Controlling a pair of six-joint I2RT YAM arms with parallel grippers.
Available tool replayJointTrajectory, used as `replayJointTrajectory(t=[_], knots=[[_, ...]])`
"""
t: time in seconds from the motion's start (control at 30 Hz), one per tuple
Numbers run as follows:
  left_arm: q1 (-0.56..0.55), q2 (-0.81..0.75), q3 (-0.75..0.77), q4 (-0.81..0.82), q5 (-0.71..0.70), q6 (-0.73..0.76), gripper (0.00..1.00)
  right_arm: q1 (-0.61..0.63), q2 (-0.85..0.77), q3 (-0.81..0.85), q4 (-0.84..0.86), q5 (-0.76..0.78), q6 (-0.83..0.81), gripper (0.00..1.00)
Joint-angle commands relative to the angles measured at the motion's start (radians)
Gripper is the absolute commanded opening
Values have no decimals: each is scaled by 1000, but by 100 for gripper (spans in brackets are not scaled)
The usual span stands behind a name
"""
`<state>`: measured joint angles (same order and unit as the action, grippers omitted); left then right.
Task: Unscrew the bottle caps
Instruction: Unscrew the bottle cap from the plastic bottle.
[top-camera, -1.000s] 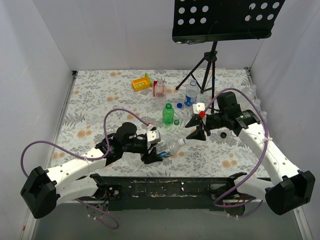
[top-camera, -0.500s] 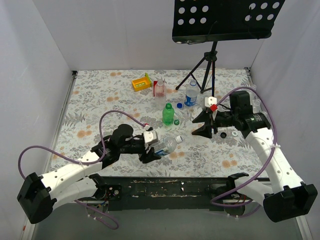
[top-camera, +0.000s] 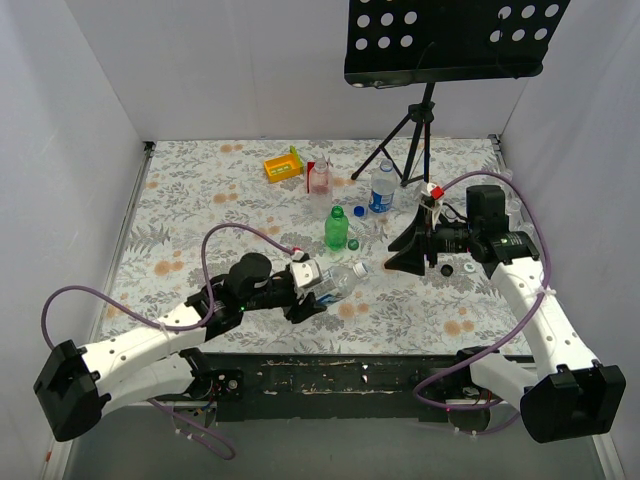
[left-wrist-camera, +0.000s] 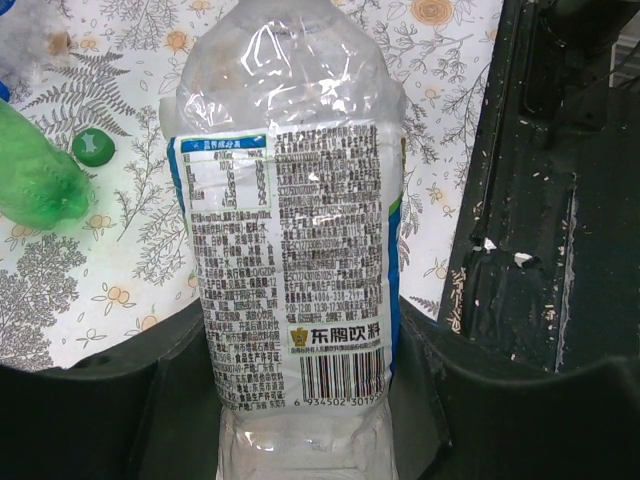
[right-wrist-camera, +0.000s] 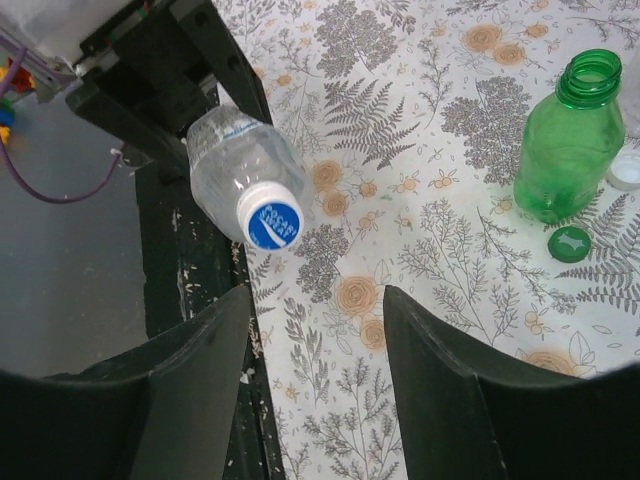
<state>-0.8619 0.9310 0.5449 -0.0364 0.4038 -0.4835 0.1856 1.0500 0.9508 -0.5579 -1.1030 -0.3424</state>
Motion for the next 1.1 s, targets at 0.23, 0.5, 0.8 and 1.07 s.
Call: replayJointTrajectory(t=[0.23,0.5,0.8,1.07], knots=[[-127,42,21,104,-229,-27,0,-25,25,16,64,15,171,63],[-158,42,7,135,-299,-38,0,-32,50,31,64,6,218,63],[-175,42,-2,141,-336,-44,0,-32,96,65,29,-11,244,63],[-181,51,-3,145,-359,-40,0,-32,131,94,3,-6,247,63]])
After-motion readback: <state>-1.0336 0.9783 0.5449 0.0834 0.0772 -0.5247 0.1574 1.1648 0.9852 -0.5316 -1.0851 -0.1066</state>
